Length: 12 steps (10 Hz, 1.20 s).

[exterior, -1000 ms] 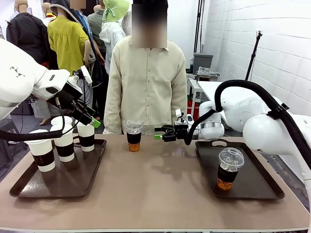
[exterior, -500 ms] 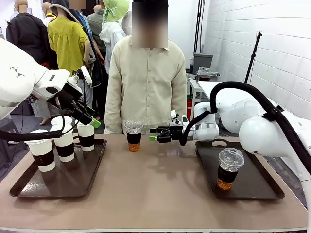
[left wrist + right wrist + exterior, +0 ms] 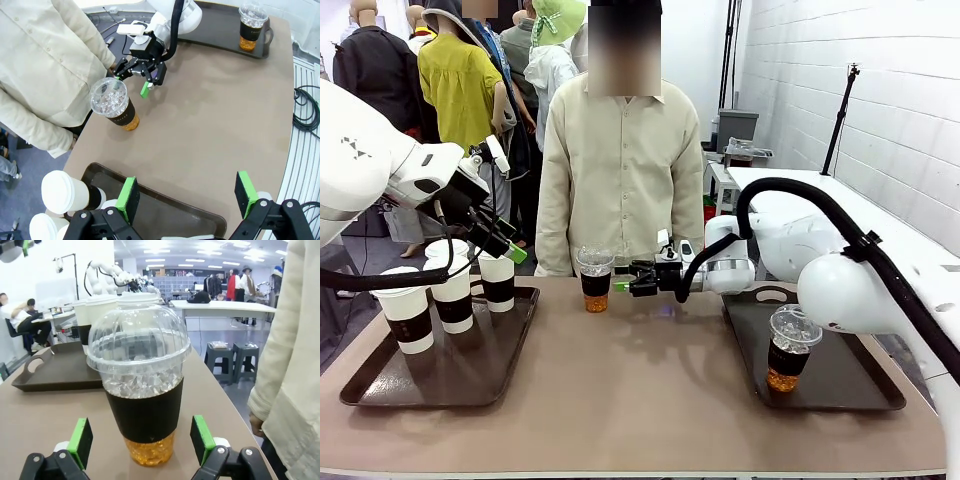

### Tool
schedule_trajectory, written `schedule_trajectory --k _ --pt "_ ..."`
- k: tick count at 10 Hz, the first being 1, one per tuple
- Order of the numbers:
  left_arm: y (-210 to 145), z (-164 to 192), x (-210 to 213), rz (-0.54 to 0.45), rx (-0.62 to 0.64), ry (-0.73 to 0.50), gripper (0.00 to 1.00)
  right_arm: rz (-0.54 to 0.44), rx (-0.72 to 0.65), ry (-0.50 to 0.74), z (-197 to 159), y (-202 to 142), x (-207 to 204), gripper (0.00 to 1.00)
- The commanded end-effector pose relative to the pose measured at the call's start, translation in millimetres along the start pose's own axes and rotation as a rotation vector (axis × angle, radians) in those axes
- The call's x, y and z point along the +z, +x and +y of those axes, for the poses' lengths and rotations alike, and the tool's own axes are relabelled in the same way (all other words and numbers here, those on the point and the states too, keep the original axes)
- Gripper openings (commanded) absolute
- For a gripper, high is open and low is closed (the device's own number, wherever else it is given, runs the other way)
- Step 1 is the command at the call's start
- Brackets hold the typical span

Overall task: Distribute the coffee onto the tray.
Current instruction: Pick up another iced Americano from the middle of the table and place it on the right Handle tray.

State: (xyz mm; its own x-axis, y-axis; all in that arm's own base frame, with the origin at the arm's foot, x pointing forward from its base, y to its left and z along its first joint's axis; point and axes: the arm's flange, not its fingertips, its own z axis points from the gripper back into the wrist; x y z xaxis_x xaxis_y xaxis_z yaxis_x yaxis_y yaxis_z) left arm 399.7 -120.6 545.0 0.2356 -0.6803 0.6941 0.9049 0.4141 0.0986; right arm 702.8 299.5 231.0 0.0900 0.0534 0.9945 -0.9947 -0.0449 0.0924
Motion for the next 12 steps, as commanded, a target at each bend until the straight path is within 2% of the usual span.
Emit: schedule_trajectory --k 1,12 --pt "-2.5 3.3 0.1 -0.018 -0.012 -0.015 1.0 -0.005 -0.025 -0.001 -12.9 1.8 -12.0 1.0" --pt "-2.5 3.3 0.1 -0.018 -0.012 -0.015 1.0 -0.012 -0.071 0.109 -28.5 -3.8 -52.9 1.0"
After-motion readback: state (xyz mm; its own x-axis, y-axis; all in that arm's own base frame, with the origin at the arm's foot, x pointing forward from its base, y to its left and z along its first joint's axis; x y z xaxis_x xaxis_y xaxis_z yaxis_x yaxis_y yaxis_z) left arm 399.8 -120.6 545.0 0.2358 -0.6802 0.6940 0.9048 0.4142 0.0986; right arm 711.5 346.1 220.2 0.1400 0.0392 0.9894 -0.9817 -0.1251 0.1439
